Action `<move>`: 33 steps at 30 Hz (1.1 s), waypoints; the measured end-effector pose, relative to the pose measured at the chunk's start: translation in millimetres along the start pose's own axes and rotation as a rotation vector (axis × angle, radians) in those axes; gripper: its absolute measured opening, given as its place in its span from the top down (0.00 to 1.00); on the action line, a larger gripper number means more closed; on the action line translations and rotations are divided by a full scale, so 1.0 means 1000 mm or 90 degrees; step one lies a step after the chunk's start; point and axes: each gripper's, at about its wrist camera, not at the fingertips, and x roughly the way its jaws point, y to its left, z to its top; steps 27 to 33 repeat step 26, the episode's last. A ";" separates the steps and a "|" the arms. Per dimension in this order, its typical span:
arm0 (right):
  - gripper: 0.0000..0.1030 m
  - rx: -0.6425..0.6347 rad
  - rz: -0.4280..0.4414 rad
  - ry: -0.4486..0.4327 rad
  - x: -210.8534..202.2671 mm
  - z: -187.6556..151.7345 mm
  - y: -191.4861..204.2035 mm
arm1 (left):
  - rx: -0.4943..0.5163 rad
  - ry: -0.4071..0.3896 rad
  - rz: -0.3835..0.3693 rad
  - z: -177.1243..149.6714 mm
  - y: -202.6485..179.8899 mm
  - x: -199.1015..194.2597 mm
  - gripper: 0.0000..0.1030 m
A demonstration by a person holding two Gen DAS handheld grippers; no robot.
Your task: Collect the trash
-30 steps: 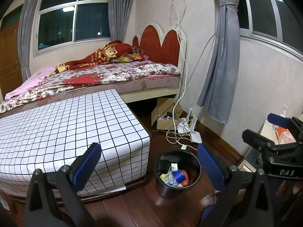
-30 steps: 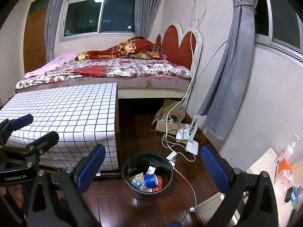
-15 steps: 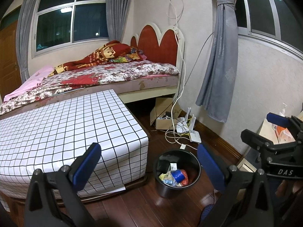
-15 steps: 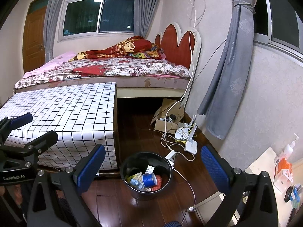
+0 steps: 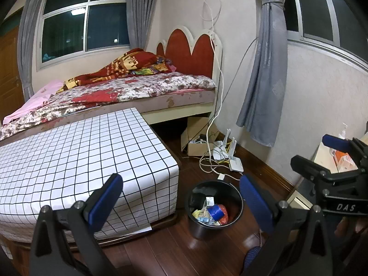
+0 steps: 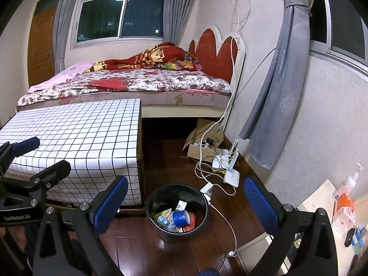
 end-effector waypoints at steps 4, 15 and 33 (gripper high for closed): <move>0.01 0.000 0.001 0.001 0.000 0.000 0.000 | 0.004 0.001 0.000 0.001 0.002 0.000 0.01; 0.01 0.000 0.002 0.002 0.002 -0.001 -0.002 | -0.001 0.005 -0.008 0.003 0.007 0.003 0.01; 0.01 0.002 0.001 0.003 0.001 -0.003 -0.002 | -0.004 -0.023 -0.021 0.005 0.010 -0.005 0.01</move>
